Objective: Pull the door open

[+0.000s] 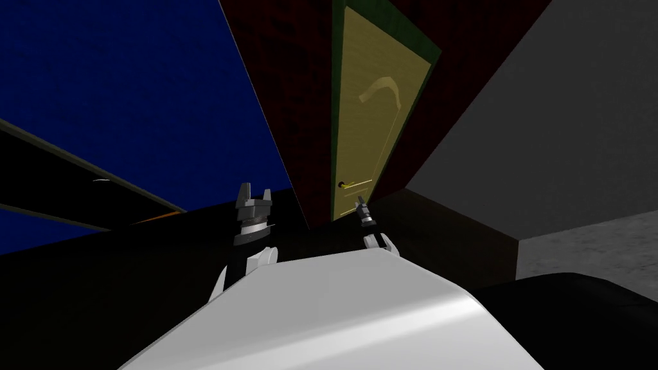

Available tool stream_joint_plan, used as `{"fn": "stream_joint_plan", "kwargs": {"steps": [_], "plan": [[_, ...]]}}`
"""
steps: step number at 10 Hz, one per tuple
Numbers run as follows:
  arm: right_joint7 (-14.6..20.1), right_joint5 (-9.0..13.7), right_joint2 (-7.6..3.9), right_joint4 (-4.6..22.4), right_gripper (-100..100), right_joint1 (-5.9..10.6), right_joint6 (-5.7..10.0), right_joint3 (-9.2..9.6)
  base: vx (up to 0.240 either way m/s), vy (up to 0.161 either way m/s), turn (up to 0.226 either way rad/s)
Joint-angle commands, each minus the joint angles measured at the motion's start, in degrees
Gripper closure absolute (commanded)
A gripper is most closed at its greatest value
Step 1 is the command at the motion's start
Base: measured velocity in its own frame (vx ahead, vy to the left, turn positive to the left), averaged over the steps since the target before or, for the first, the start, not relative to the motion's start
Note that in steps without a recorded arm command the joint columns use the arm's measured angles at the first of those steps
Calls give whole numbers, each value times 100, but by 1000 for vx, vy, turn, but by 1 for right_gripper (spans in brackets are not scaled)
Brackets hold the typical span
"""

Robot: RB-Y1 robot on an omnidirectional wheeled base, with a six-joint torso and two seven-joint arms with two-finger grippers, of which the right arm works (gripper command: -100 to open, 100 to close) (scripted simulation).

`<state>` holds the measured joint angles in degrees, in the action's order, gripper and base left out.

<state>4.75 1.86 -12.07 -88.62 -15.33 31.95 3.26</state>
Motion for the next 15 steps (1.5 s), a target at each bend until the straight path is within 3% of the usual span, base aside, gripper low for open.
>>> {"fn": "stream_joint_plan", "kwargs": {"steps": [1,6,13,15], "plan": [[39,15,-48,162,-100,49,32,8,30,-42,57],[266,106,-356,1040,-100,422,270,89,54,-52,131],[423,168,-566,1843,-100,679,434,146,37,-45,78],[519,206,-695,2233,-100,836,534,180,51,-59,125]]}}
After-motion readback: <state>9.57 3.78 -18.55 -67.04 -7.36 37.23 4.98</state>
